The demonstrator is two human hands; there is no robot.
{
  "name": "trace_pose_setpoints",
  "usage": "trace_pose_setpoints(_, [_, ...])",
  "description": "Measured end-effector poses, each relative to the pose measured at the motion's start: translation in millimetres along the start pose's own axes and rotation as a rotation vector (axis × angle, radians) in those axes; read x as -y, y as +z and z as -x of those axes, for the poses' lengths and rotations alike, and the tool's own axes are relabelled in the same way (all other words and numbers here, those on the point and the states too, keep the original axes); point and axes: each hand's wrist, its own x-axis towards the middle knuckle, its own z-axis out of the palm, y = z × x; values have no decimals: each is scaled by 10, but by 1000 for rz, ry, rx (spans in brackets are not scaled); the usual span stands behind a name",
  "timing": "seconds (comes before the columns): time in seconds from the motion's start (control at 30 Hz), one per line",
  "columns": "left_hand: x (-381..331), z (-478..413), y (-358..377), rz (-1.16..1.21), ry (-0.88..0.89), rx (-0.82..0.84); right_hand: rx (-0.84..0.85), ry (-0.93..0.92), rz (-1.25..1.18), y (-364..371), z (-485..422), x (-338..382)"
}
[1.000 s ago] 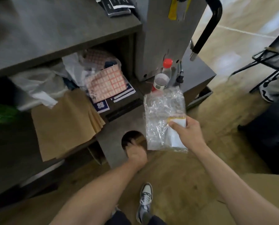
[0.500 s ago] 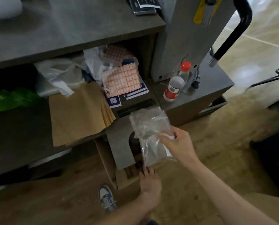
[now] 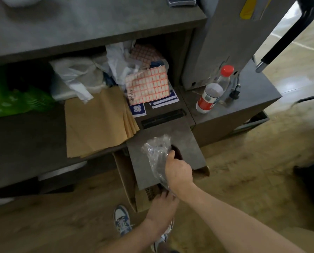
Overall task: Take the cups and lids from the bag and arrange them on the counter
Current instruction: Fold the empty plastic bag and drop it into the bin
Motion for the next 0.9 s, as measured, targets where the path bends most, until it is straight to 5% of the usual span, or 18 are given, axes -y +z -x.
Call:
trace_pose_setpoints(0.13, [62,86,21,23,0,-33,66,-31,198,19,-15,52])
trace_pose_setpoints(0.3, [219,197,64,65,-26,-36,105,106,104,-240,44,36])
trace_pose_setpoints(0.47, [238,200,-18,3,-26,20,-257,22,214,-451,401,37])
trace_pose_setpoints(0.57, [230,133,23,-18,-13,-7,-411,-251,39,-304,356,14])
trace_pose_setpoints(0.63, [262,108,164,-6,10,-2,-304,-443,32,-175,309,8])
trace_pose_setpoints(0.77, [308,95,261,-3,9,-39,42,-399,-111,18,186,-35])
trace_pose_setpoints(0.9, [310,121,227,90,15,-103,48,-315,-259,130,112,-84])
